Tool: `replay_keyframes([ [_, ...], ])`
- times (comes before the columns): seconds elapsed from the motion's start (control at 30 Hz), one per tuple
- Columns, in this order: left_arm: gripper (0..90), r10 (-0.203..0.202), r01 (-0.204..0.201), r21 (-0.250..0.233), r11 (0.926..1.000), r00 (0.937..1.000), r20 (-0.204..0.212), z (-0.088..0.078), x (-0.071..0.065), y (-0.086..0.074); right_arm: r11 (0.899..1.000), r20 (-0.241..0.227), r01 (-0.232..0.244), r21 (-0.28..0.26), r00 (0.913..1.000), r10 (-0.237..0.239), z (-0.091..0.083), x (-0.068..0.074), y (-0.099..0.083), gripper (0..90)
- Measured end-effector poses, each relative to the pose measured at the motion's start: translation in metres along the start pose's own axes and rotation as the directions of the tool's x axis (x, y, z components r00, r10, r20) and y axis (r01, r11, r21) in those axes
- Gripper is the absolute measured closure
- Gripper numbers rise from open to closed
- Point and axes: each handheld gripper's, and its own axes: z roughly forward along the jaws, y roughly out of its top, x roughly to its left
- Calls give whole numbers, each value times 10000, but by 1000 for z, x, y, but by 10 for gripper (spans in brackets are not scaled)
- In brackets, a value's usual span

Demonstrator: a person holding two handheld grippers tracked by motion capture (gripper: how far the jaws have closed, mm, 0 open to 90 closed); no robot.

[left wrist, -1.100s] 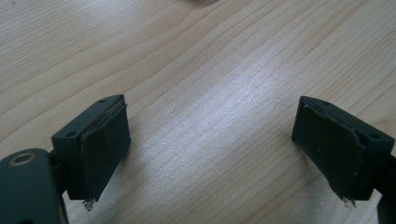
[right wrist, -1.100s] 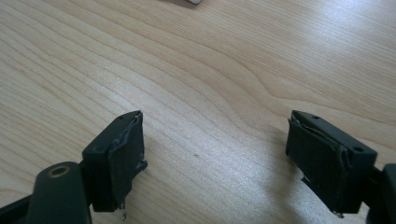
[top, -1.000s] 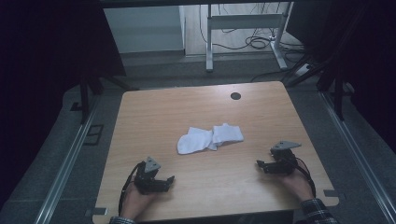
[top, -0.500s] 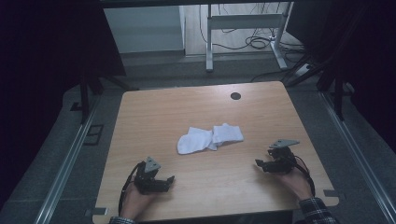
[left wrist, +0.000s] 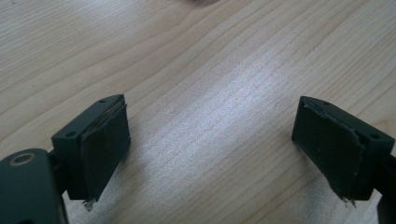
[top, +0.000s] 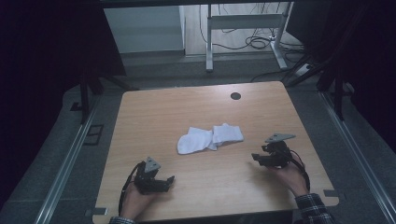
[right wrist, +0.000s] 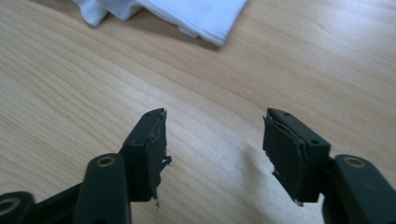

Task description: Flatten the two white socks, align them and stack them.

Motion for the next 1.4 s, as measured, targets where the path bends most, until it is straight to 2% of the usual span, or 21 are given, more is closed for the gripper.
replay_keyframes([
  [0.13,111,0,0,-1,10000,10000,2,0,0,0,10000,-88,76,-38,9999,-76,3,-1,9,441],
  [0.33,111,2,-2,-1,10000,10000,-1,0,0,0,9998,-401,-213,-46,9990,211,12,-7,25,520],
  [0.6,111,6,-6,-5,10000,10000,-1,0,0,0,9993,-307,-348,-129,9989,344,25,-7,43,561],
  [0.67,111,1,-1,-21,10000,10000,1,0,0,0,9986,-202,-490,-173,9986,486,32,-7,51,617],
  [0.77,111,1,-1,-20,10000,10000,2,0,0,0,9983,-200,-570,-135,9982,568,39,-8,58,651],
  [1.17,111,1,-1,-20,10000,10000,1,0,0,0,9956,-96,-931,-131,9956,930,58,-17,73,673],
  [1.3,111,0,0,-21,10000,10000,2,0,0,0,9955,-89,-932,-184,9956,930,65,-15,75,657],
  [1.4,111,-4,4,-22,10000,10000,3,0,0,0,9966,68,-821,38,9966,821,76,-12,74,613],
])
